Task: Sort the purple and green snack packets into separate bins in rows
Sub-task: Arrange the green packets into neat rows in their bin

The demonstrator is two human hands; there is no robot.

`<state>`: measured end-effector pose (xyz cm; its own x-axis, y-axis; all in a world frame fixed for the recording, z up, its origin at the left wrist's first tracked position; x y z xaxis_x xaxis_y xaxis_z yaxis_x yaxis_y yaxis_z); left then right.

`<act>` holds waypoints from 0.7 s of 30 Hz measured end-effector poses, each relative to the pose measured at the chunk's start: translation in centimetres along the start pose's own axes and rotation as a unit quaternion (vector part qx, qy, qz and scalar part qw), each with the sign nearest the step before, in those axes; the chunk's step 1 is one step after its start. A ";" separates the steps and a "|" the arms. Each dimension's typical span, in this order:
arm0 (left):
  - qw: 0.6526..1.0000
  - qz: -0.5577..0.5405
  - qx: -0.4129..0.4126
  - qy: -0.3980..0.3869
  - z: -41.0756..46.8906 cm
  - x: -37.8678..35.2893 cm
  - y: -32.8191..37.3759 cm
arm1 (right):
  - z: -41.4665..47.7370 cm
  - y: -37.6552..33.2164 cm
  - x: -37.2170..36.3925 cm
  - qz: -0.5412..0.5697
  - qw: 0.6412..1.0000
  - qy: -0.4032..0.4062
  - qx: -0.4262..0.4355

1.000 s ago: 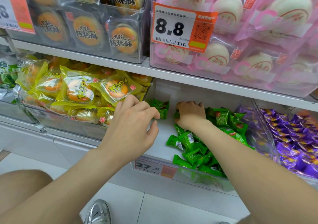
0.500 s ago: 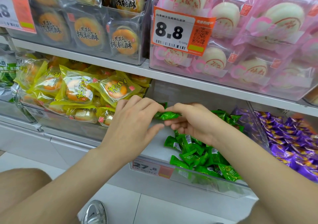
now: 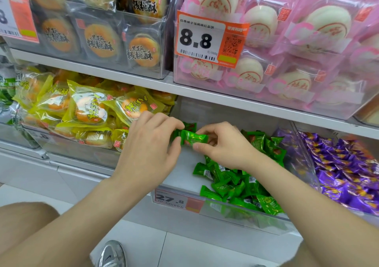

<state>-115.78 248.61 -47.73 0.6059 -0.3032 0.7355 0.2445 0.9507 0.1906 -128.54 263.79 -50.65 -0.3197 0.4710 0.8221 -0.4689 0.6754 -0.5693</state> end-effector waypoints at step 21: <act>0.998 0.042 0.010 -0.041 -0.5 -0.3 -0.8 | 6.3 1.1 -6.4 -0.216 0.974 0.063 -0.018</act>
<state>-115.83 247.88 -48.43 0.5589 -0.2167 0.8004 0.1804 0.9739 0.1377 -132.17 257.94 -56.56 0.0051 0.2023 0.9793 -0.5078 0.8442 -0.1717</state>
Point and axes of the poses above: each hand's wrist, its own z-axis towards the middle knuckle, its own x-axis out of the back of the hand, y = z × x, the point moved 6 cm from there along z, towards the middle knuckle, and after that the axes turned 8 degrees about -x, right-handed, at the moved point
